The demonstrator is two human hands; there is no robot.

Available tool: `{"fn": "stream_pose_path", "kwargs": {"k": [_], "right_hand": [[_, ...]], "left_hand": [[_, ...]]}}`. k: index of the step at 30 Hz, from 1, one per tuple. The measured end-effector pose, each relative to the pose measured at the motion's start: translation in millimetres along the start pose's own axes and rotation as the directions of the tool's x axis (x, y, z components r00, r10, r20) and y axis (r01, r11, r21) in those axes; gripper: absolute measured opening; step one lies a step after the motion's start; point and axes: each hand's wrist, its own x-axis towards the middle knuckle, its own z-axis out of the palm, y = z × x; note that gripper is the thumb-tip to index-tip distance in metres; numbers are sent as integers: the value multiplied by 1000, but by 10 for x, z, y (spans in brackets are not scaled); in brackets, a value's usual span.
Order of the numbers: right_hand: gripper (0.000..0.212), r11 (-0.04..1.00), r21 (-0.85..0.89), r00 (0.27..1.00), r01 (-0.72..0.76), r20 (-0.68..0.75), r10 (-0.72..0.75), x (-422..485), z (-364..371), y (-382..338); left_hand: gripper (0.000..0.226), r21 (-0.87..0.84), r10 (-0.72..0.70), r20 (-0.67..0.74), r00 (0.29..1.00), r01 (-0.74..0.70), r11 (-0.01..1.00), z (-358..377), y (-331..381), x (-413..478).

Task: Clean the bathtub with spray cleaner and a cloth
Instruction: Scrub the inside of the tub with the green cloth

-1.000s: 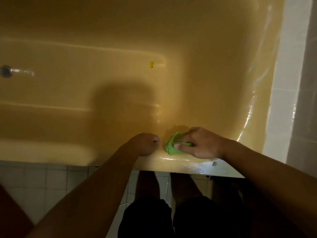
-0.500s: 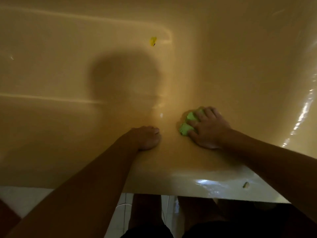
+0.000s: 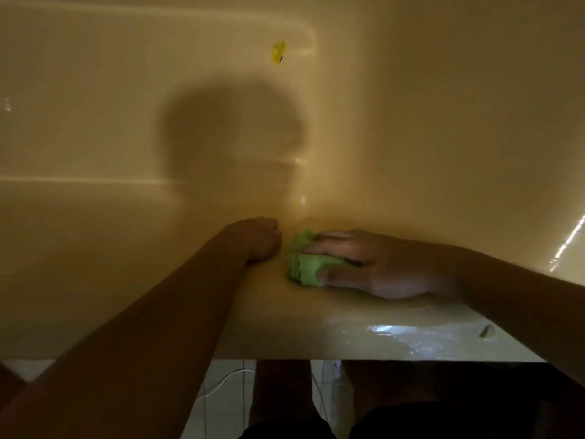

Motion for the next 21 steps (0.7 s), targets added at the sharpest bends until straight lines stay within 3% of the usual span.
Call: {"fn": "stream_pose_path", "kwargs": {"k": [3,6,9,11,14,16,18,21], "right_hand": [[56,1000,6,1000,-23,6,23,-32,-41,-4],[58,975,-202,995,-96,-49,88,490,-135,324],[61,821,-501,961,-273,-185,207,1137,-238,816],[62,724,-567,918,-393,-291,270,1491,-256,938],[61,765,-501,912,-405,-278,301,1803,-193,900],[61,876,-383,956,-294,-144,257,1762,-152,781],[61,973,-186,991,-136,-44,130,1496,-125,568],[50,998,14,998,60,-11,-60,748,-50,84]], "left_hand": [[60,-8,2,15,1000,-2,1000,-11,-8,47],[60,9,11,23,1000,-11,1000,-25,-14,93],[59,7,24,37,999,-24,1000,-31,-59,125],[58,2,22,39,999,-22,1000,-23,-96,173],[57,2,27,26,999,-27,1000,-10,-125,237],[57,-8,19,20,1000,-19,1000,-9,-181,247],[57,-30,-6,0,1000,6,1000,-19,-251,222],[56,-57,-22,-4,1000,22,998,-57,-296,141]]}}
